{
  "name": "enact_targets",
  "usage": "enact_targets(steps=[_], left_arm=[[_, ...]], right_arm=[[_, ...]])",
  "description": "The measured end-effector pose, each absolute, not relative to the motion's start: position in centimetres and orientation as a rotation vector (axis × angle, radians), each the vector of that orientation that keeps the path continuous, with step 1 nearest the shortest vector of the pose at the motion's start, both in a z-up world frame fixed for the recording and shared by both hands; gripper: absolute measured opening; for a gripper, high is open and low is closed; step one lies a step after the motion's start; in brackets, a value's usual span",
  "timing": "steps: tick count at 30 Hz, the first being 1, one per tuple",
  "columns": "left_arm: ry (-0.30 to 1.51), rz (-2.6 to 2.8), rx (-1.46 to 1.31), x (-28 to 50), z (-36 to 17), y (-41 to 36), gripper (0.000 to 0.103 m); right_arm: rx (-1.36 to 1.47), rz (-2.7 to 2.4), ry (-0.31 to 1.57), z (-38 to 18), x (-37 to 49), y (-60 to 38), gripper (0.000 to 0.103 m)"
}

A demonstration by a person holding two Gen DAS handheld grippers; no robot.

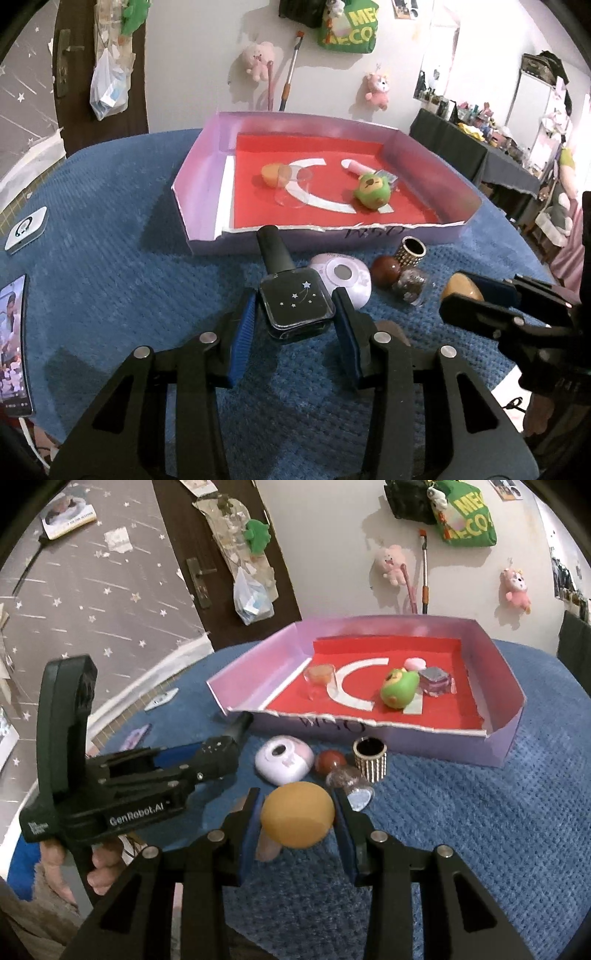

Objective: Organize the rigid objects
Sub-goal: 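Carry the black watch with left tool into the box while right tool carries the egg sponge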

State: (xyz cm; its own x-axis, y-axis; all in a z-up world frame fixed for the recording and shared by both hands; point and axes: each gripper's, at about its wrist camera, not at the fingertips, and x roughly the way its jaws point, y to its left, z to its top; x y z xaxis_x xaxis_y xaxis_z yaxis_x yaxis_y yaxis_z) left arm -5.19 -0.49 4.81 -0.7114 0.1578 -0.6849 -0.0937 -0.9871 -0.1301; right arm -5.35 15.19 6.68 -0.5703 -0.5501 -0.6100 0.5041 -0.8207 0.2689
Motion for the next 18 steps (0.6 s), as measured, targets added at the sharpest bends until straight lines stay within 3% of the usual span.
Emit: enact_targets(steps=[18], left_arm=[[-0.137,2.788,-1.075,-4.8,5.9,-0.5,0.037]], right_arm=[[0.913,-2.364,-0.095,7.8,-6.2,15.4,0.04]])
